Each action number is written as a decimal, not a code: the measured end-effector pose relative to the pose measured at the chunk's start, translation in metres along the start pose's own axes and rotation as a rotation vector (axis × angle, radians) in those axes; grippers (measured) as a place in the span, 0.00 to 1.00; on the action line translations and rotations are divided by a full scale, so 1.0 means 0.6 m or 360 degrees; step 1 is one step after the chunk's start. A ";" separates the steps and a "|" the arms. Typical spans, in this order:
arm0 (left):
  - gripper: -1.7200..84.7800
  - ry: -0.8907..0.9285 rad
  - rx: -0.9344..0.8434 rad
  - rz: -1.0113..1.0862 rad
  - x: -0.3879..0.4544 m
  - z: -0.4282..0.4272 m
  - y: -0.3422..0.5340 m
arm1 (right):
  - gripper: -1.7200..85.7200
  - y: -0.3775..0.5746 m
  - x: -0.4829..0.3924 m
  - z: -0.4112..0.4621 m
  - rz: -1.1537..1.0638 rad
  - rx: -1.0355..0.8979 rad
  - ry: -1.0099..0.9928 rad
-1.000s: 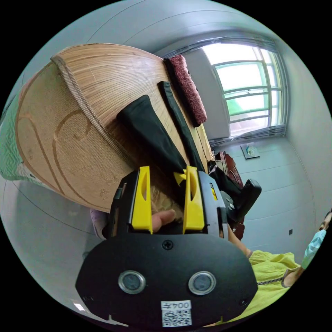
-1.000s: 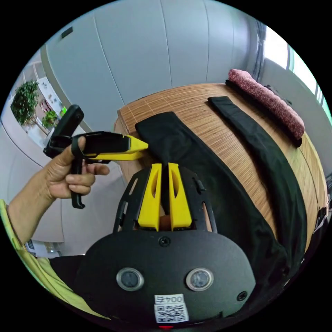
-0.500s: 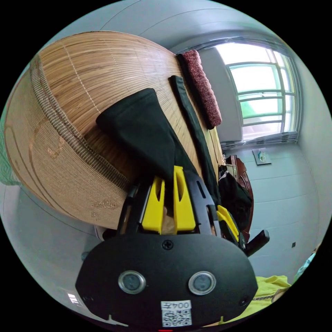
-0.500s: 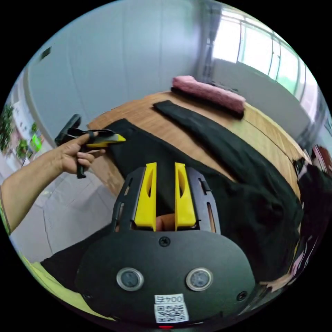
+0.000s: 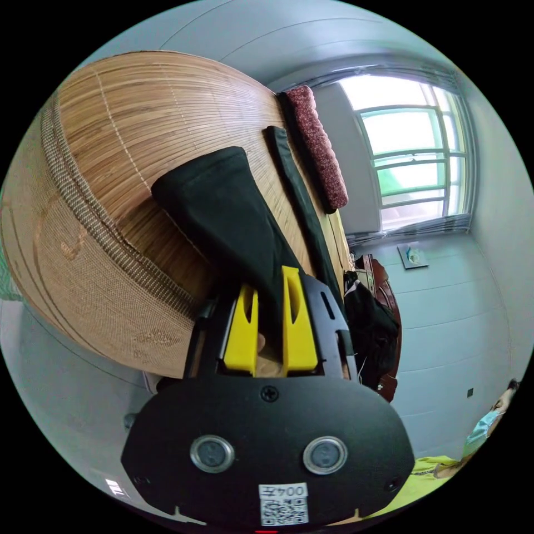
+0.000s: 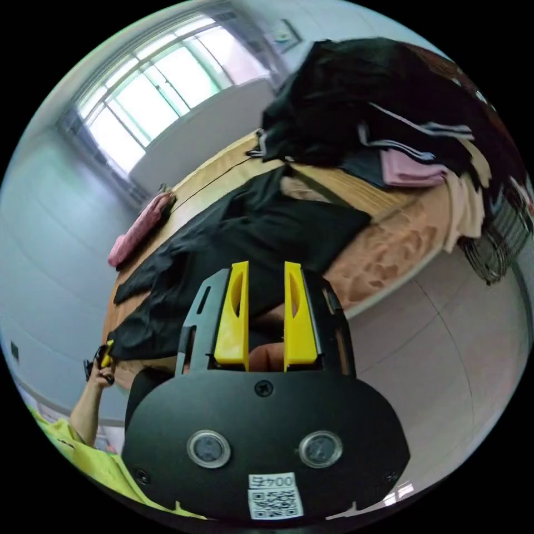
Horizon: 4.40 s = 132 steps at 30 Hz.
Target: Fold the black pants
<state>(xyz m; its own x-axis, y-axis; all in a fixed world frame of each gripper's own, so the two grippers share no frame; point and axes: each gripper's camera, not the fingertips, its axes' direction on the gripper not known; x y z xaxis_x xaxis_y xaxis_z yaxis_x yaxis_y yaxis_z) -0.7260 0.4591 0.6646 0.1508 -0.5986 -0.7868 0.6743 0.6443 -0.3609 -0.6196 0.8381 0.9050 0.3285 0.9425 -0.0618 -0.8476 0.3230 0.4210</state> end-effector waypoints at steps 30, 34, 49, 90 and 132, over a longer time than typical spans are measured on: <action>0.09 -0.0115 -0.0075 -0.0138 0.002 0.039 0.002 | 0.04 -0.378 0.114 0.096 -0.0906 -0.0454 0.0249; 0.09 -0.0073 -0.0053 -0.0181 -0.007 0.036 0.008 | 0.08 -0.339 0.171 0.140 -0.0720 -0.0519 0.0383; 0.09 0.0015 -0.0034 -0.0225 -0.029 0.024 0.021 | 0.16 -0.084 0.516 -0.100 0.0544 -0.0113 -0.0521; 0.09 0.0266 0.0068 0.0115 -0.068 -0.161 0.117 | 0.04 -0.089 0.501 -0.271 0.0725 -0.0056 -0.0894; 0.22 -0.0318 0.0071 -0.0007 0.171 0.365 -0.398 | 0.14 -0.443 0.318 0.258 0.1049 -0.0130 -0.0766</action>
<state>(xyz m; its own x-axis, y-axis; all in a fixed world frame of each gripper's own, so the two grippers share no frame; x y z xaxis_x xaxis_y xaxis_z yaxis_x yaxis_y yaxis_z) -0.7133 0.1394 0.7799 0.2852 -0.6869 -0.6685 0.7061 0.6222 -0.3381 -0.2672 0.9186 0.9213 -0.1207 0.8068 0.5784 -0.9507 -0.2617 0.1666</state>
